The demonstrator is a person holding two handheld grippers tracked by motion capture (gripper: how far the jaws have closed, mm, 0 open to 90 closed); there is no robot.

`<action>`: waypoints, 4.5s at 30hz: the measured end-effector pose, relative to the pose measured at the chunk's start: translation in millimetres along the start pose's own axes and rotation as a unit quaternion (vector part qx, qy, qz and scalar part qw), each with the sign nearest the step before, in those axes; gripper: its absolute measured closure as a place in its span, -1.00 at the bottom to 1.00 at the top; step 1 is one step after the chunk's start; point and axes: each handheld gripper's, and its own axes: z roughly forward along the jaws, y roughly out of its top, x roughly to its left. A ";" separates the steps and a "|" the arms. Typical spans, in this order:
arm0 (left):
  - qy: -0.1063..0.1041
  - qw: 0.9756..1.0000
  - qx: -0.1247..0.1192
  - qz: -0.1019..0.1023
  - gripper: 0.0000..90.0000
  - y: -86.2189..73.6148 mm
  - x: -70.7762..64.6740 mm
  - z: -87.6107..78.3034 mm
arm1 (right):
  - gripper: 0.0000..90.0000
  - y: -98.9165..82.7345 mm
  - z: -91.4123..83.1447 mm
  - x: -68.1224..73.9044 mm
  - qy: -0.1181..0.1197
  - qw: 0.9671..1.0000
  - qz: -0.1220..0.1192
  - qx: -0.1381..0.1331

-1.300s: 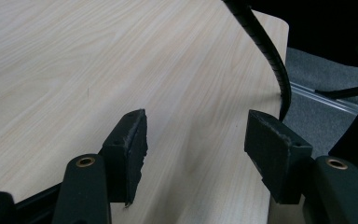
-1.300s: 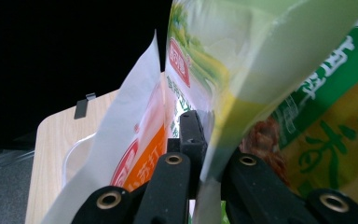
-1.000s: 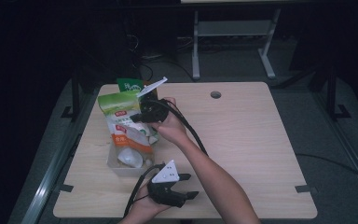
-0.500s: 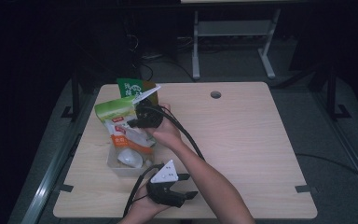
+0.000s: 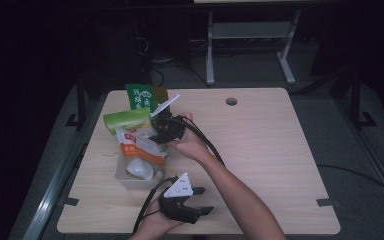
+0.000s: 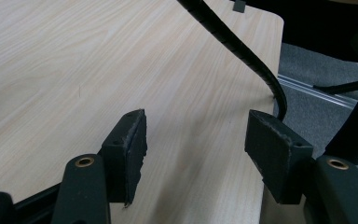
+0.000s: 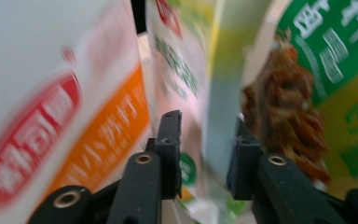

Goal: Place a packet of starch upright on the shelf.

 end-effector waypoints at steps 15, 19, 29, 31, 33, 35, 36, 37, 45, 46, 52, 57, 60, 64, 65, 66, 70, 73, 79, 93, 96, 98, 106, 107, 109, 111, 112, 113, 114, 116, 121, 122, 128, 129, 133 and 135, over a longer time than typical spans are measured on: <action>-0.001 1.000 0.005 0.000 -0.15 0.0 0.3 1.0 | 0.93 -26.0 9.1 -9.1 -0.003 0.999 0.011 0.033; 0.000 1.000 0.004 0.000 -0.15 -0.1 0.3 0.7 | 0.79 -25.6 7.0 -10.1 0.000 0.999 0.018 0.027; 0.002 1.000 0.004 -0.001 -0.16 -0.1 1.5 -0.3 | 0.73 -12.2 -9.1 -11.0 0.001 1.000 0.023 -0.015; 0.004 1.000 0.004 0.000 -0.17 -0.2 1.9 -0.5 | 0.76 -9.4 -10.4 -10.7 -0.003 1.000 0.018 -0.015; 0.004 1.000 0.004 0.000 -0.17 -0.2 2.4 -0.7 | 0.78 -8.5 -9.6 -10.4 -0.005 1.000 0.015 -0.013; 0.005 1.000 0.004 -0.001 -0.17 -0.3 2.8 -0.8 | 0.81 -8.3 -9.0 -10.3 -0.002 1.000 0.016 -0.011; 0.005 1.000 0.005 -0.001 -0.18 -0.3 3.0 -0.8 | 0.83 -8.0 -8.7 -10.0 -0.002 1.000 0.017 -0.010; 0.006 1.000 0.005 0.000 -0.19 -0.3 3.2 -0.7 | 0.85 -8.0 -8.4 -10.2 0.001 1.000 0.018 -0.009; 0.014 1.000 0.010 0.000 -0.20 -0.7 5.3 -0.7 | 0.92 -10.8 -5.8 -13.2 -0.003 1.000 0.020 0.000; 0.014 1.000 0.010 0.000 -0.20 -0.7 5.2 -0.5 | 0.92 -11.1 -6.0 -13.1 -0.004 1.000 0.023 0.002; 0.016 1.000 0.010 0.001 -0.21 -1.0 5.2 -0.4 | 0.88 -11.5 -6.6 -12.9 -0.009 1.000 0.019 -0.003; 0.019 1.000 0.008 0.001 -0.24 -0.9 7.2 -2.2 | 0.73 -13.5 -11.2 -13.9 -0.002 0.999 0.037 -0.012; 0.024 1.000 0.007 -0.001 -0.26 -0.7 8.9 -3.3 | 0.59 -13.4 -18.5 -14.5 0.013 0.998 0.047 -0.031; 0.025 1.000 0.009 -0.004 -0.30 -1.1 8.4 -2.2 | 0.51 -14.7 -27.2 -14.6 0.010 0.998 0.047 -0.028; 0.026 1.000 0.010 -0.002 -0.30 -1.2 8.2 -1.8 | 0.47 -15.6 -29.0 -15.7 0.009 0.998 0.046 -0.030; 0.026 1.000 0.011 0.000 -0.30 -1.3 7.9 -1.4 | 0.45 -16.4 -30.7 -16.2 0.008 0.999 0.046 -0.029; 0.028 1.000 0.012 -0.004 -0.32 -1.5 7.7 -0.7 | 0.38 -20.1 -39.1 -17.9 0.008 0.998 0.049 -0.030; 0.029 0.999 0.011 -0.006 -0.32 -1.6 8.3 -0.7 | 0.34 -23.4 -44.3 -18.3 0.008 0.998 0.050 -0.029; 0.029 0.999 0.012 -0.008 -0.33 -1.8 8.2 -0.2 | 0.28 -29.8 -50.8 -21.3 0.009 0.998 0.049 -0.032; 0.033 0.999 0.013 -0.005 -0.34 -1.6 10.6 -0.4 | 0.13 -53.3 -72.1 -29.2 0.009 0.997 0.064 -0.035; 0.034 0.999 0.013 -0.004 -0.34 -1.5 11.7 -0.9 | 0.12 -57.1 -76.2 -29.7 0.011 0.997 0.069 -0.036; 0.035 0.999 0.011 -0.007 -0.34 -1.6 12.0 -1.0 | 0.10 -59.1 -79.3 -30.5 0.008 0.997 0.070 -0.035; 0.041 0.999 0.011 -0.005 -0.34 -1.4 13.4 -2.4 | 0.04 -69.7 -91.8 -31.5 0.001 0.996 0.078 -0.038; 0.040 0.999 0.011 -0.005 -0.34 -1.5 13.5 -2.4 | 0.04 -71.2 -93.5 -31.4 0.002 0.996 0.080 -0.040; 0.041 0.999 0.010 -0.006 -0.34 -1.5 13.7 -2.2 | 0.03 -74.5 -97.2 -31.6 0.001 0.996 0.083 -0.042; 0.042 0.999 0.010 -0.007 -0.35 -1.7 14.0 -1.7 | 0.02 -77.6 -100.5 -31.9 -0.001 0.995 0.085 -0.041; 0.042 0.999 0.011 -0.008 -0.35 -1.7 14.2 -1.5 | 0.02 -79.2 -101.9 -32.2 -0.001 0.995 0.086 -0.042; 0.042 0.999 0.012 -0.007 -0.35 -1.7 14.5 -1.4 | 0.02 -80.7 -103.2 -32.4 -0.001 0.995 0.088 -0.043; 0.042 0.999 0.011 -0.008 -0.35 -1.8 14.5 -1.0 | 0.01 -82.3 -104.5 -32.7 0.000 0.995 0.089 -0.042; 0.042 0.999 0.010 -0.010 -0.35 -1.9 14.6 -0.3 | 0.00 -85.5 -107.0 -33.3 0.000 0.995 0.092 -0.042; 0.044 0.999 0.008 -0.012 -0.36 -2.0 15.3 -0.3 | -0.03 -93.9 -114.0 -33.2 -0.002 0.994 0.100 -0.044; 0.044 0.999 0.008 -0.013 -0.36 -1.9 15.4 -0.4 | -0.04 -95.6 -115.7 -33.1 -0.004 0.994 0.103 -0.042; 0.045 0.999 0.012 -0.011 -0.36 -2.0 15.9 -0.7 | -0.06 -105.9 -125.1 -33.0 -0.009 0.993 0.109 -0.044; 0.045 0.999 0.012 -0.011 -0.36 -2.0 16.1 -0.7 | -0.07 -107.4 -126.8 -32.9 -0.009 0.993 0.111 -0.044; 0.045 0.999 0.012 -0.011 -0.36 -2.1 16.6 -0.9 | -0.10 -113.0 -131.2 -33.3 -0.012 0.993 0.114 -0.042; 0.046 0.999 0.012 -0.011 -0.36 -2.2 16.8 -1.1 | -0.10 -115.2 -133.2 -32.6 -0.012 0.992 0.116 -0.045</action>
